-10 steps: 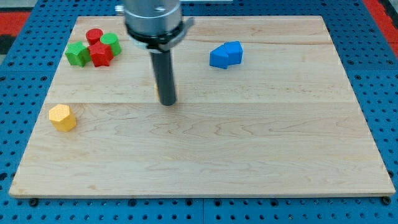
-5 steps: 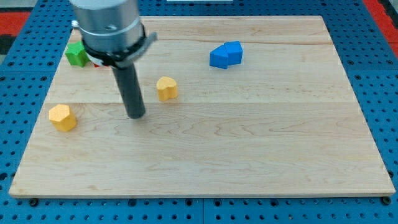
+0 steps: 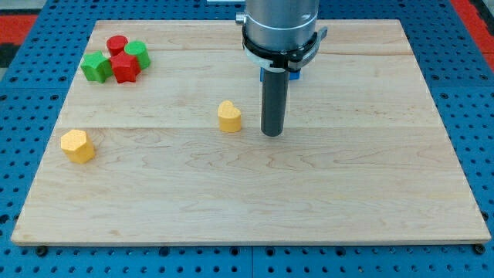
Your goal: Move the yellow heart to the blue triangle and blue cube
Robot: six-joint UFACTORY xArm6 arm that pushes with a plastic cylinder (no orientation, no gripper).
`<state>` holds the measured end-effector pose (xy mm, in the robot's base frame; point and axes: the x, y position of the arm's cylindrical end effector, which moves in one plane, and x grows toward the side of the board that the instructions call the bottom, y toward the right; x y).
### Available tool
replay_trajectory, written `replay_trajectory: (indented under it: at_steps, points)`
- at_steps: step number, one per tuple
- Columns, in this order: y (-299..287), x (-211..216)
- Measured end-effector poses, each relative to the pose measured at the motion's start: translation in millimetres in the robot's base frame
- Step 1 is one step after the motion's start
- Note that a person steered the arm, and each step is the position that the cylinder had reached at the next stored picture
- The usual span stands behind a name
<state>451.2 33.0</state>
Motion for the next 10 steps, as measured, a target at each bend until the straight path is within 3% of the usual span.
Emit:
replay_trajectory:
  at_steps: [2,4,8,9,10]
  points:
    - [-56.0,25.1]
    - [-90.5,-7.4]
    - [26.9,-29.2]
    - [30.5,-28.6]
    - [-2.6,-32.2]
